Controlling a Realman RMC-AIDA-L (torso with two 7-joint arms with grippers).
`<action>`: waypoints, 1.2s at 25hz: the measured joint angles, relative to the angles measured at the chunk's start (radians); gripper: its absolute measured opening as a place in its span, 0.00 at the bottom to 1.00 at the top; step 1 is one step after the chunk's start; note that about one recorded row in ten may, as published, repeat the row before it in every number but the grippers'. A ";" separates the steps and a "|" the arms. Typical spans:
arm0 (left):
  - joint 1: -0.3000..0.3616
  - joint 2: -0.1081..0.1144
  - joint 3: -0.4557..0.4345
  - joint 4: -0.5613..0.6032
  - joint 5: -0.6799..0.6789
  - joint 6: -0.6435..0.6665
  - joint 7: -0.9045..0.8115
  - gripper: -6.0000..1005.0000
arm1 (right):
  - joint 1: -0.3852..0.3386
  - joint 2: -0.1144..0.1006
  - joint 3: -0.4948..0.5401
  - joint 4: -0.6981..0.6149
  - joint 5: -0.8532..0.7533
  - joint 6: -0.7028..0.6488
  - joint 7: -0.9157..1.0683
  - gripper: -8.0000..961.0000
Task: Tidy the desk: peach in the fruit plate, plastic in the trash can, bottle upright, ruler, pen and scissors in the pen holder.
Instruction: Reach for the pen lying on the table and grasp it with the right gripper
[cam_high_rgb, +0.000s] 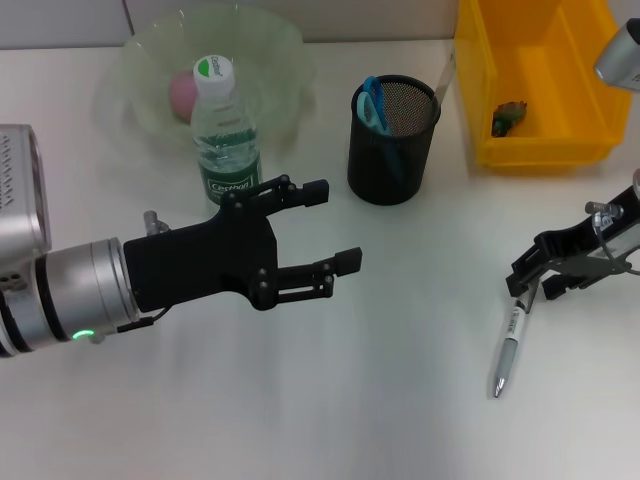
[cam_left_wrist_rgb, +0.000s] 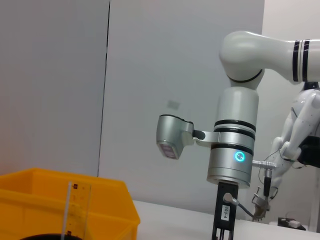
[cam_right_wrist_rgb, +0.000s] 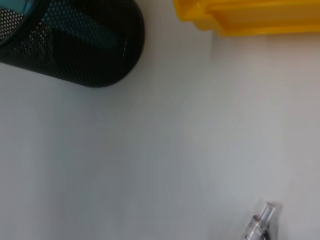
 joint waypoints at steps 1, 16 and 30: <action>0.000 0.000 0.000 0.000 0.000 0.000 0.000 0.83 | 0.000 0.000 0.000 0.000 0.000 0.000 0.000 0.51; 0.015 0.000 0.000 -0.004 0.000 0.001 0.025 0.83 | 0.018 -0.003 0.000 0.017 -0.008 0.004 0.019 0.51; 0.018 0.000 0.000 -0.004 0.000 0.006 0.026 0.83 | 0.015 -0.003 -0.023 0.017 -0.014 0.008 0.022 0.51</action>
